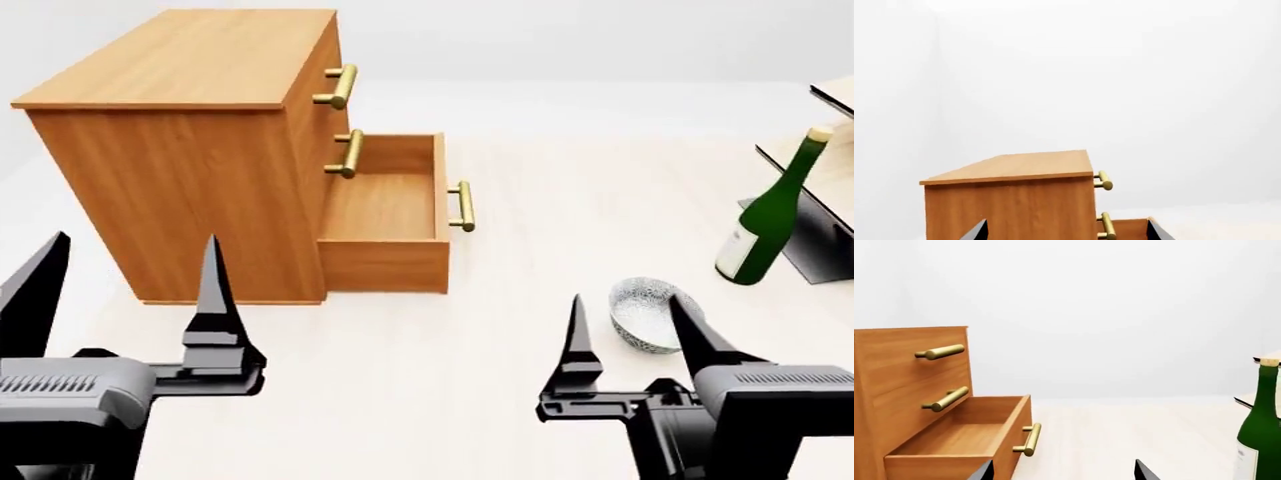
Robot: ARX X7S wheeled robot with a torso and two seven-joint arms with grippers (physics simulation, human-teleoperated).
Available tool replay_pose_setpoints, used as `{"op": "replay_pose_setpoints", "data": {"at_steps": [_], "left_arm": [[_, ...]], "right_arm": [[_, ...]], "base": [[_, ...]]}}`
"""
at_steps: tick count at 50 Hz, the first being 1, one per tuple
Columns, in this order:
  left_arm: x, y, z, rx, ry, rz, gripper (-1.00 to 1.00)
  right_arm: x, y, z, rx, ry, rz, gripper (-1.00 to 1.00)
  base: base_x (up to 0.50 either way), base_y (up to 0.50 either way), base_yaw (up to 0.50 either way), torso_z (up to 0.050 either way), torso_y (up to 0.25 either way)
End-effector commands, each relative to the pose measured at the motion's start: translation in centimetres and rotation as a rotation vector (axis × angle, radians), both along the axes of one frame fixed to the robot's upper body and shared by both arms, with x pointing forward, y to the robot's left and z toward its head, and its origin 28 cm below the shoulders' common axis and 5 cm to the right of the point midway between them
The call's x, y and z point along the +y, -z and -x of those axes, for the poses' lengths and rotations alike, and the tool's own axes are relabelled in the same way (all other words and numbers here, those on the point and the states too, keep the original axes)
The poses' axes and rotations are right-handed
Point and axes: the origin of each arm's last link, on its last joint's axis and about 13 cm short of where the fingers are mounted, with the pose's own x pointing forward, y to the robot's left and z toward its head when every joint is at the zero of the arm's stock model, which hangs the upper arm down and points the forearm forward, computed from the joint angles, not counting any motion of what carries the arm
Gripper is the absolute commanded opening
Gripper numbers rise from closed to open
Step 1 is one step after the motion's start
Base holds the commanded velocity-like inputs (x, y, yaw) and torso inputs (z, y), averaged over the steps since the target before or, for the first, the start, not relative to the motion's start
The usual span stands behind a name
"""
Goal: Put the bowl on top of the cabinet.
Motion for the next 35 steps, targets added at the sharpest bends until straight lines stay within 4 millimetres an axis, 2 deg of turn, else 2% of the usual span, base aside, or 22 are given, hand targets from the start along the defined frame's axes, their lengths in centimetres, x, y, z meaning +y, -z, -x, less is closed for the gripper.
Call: {"op": "replay_pose_setpoints", "data": {"at_steps": [1, 9, 13, 30, 35], "left_arm": [[0.76, -1.98, -0.56, -0.065, -0.023, -0.024, 1.00], [1.52, -2.06, -0.42, -0.071, -0.044, -0.008, 1.00], [1.51, -1.98, -0.53, -0.066, -0.043, -0.007, 1.00], [1.63, -2.15, -0.09, -0.073, -0.044, -0.004, 1.00], [1.64, -2.11, -0.04, -0.074, -0.043, -0.003, 1.00]], "right_arm": [[-0.28, -0.33, -0.06, 0.000, 0.021, 0.007, 1.00], [0.09, -0.19, -0.06, 0.012, 0.019, 0.027, 1.00], [0.12, -0.30, 0.20, -0.004, -0.023, -0.020, 1.00], [0.04, -0.20, 0.26, -0.007, -0.007, -0.011, 1.00], [0.04, -0.33, 0.37, -0.022, -0.005, -0.023, 1.00]], "base": [[0.00, 0.00, 0.00, 0.000, 0.000], [0.00, 0.00, 0.00, 0.000, 0.000], [0.00, 0.00, 0.00, 0.000, 0.000], [0.49, 0.00, 0.00, 0.000, 0.001], [0.09, 0.00, 0.00, 0.000, 0.000]]}}
